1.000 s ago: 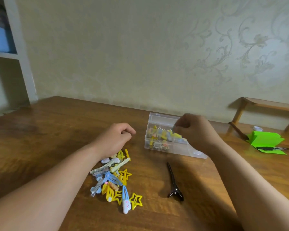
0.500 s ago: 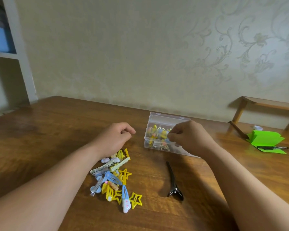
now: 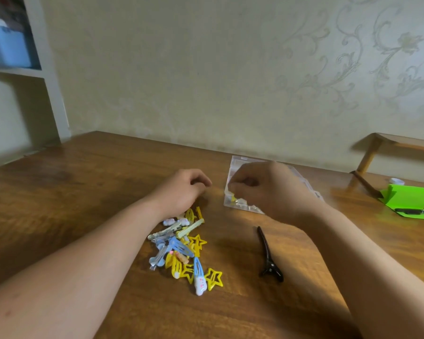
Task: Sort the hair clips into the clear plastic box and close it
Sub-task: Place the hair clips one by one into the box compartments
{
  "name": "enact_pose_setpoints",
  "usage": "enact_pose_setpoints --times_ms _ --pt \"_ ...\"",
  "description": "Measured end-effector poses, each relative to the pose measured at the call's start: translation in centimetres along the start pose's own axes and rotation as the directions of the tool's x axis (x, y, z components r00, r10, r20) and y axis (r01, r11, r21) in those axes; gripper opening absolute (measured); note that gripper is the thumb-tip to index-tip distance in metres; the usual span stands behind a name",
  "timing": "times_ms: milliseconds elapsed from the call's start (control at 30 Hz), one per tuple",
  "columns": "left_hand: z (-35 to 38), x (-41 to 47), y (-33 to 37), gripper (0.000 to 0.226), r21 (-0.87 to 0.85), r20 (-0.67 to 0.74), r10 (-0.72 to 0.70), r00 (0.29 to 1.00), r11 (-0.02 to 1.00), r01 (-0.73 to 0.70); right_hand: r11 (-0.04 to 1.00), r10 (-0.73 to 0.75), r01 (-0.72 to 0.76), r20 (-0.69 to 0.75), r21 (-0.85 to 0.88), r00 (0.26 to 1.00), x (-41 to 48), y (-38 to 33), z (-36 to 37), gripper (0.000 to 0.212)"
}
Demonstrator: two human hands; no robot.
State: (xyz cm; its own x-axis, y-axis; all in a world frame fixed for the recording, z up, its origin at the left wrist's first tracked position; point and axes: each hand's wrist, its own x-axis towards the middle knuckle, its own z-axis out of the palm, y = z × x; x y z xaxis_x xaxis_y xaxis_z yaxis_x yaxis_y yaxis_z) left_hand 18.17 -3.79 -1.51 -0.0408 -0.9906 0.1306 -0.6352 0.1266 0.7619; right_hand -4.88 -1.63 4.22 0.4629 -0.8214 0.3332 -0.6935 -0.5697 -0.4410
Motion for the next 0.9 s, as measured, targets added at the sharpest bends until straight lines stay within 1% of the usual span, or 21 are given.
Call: enact_pose_setpoints --times_ms 133,167,300,367,433,500,533,600,700,800,867,900 --pt "0.2 0.2 -0.3 0.021 -0.027 -0.033 0.014 0.999 1.0 -0.015 0.996 -0.063 0.074 0.193 -0.055 0.979 -0.5 -1.5 1.5 0.007" --pt "0.3 0.3 -0.4 0.021 -0.035 -0.033 0.016 0.999 0.999 -0.017 0.994 -0.078 0.095 0.238 -0.06 0.968 -0.6 -1.8 1.9 0.008" --pt "0.1 0.3 -0.5 0.023 -0.064 -0.014 0.021 1.0 0.998 -0.022 0.994 -0.091 0.105 0.41 -0.01 0.908 -0.8 -2.4 2.3 0.012" --pt "0.1 0.3 -0.4 0.025 -0.062 -0.006 0.019 1.0 0.998 -0.019 0.993 -0.114 0.111 0.469 0.035 0.876 -0.9 -2.7 2.2 0.019" --pt "0.2 0.4 -0.3 0.024 -0.049 -0.016 0.005 1.0 0.999 -0.006 0.993 -0.115 0.097 0.519 0.062 0.847 -1.1 -3.2 2.0 0.031" --pt "0.3 0.5 -0.1 0.022 -0.027 -0.034 -0.007 0.999 1.0 0.006 0.995 -0.103 0.088 0.572 0.053 0.814 -1.3 -3.7 2.1 0.042" --pt "0.3 0.6 -0.1 0.024 -0.013 -0.038 -0.01 0.999 1.0 0.009 0.995 -0.098 0.1 0.585 0.029 0.805 -1.4 -3.9 2.3 0.045" --pt "0.4 0.8 -0.2 0.027 0.008 -0.041 -0.012 0.999 1.0 0.013 0.992 -0.093 0.125 0.578 -0.016 0.811 -1.4 -4.0 2.6 0.044" --pt "0.4 0.9 -0.2 0.028 0.013 -0.046 -0.015 0.999 1.0 0.016 0.992 -0.083 0.119 0.562 -0.028 0.823 -1.4 -3.8 2.6 0.035" --pt "0.5 1.1 -0.3 0.029 0.008 -0.038 -0.015 0.999 1.0 0.015 0.985 -0.129 0.169 0.471 -0.043 0.873 -1.3 -3.7 2.8 0.013" --pt "0.6 1.1 -0.3 0.023 -0.009 -0.027 -0.007 1.0 1.0 0.007 0.977 -0.156 0.201 0.394 -0.075 0.906 -1.3 -3.4 3.1 0.012" --pt "0.6 1.1 -0.3 0.02 -0.023 -0.03 -0.003 1.0 1.0 0.002 0.975 -0.154 0.202 0.381 -0.089 0.912 -1.2 -3.3 3.1 0.013"
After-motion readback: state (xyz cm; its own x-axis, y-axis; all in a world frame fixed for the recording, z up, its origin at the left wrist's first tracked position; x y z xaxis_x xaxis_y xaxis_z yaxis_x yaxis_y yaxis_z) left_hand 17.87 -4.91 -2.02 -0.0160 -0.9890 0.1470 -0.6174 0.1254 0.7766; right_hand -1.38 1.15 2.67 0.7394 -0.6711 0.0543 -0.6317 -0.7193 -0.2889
